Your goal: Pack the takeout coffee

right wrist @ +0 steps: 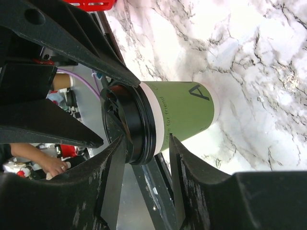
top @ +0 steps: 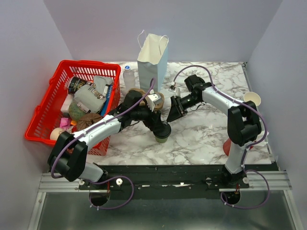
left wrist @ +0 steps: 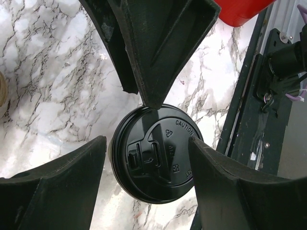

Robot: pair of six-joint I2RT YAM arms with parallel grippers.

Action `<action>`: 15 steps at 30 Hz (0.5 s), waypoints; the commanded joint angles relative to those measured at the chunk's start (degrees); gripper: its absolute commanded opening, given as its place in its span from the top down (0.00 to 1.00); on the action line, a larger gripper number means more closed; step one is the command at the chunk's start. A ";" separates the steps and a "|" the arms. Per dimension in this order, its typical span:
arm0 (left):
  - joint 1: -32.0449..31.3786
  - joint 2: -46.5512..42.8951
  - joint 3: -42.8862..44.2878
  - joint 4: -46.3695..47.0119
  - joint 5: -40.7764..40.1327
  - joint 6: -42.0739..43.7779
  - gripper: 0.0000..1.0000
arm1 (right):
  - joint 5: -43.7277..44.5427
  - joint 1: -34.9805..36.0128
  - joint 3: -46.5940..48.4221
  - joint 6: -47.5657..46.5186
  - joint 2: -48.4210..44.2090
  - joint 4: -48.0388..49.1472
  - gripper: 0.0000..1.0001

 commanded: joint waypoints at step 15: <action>1.96 -8.48 -1.90 -7.11 -2.81 1.54 0.17 | -1.53 0.40 -0.37 -12.30 -4.29 -3.87 0.20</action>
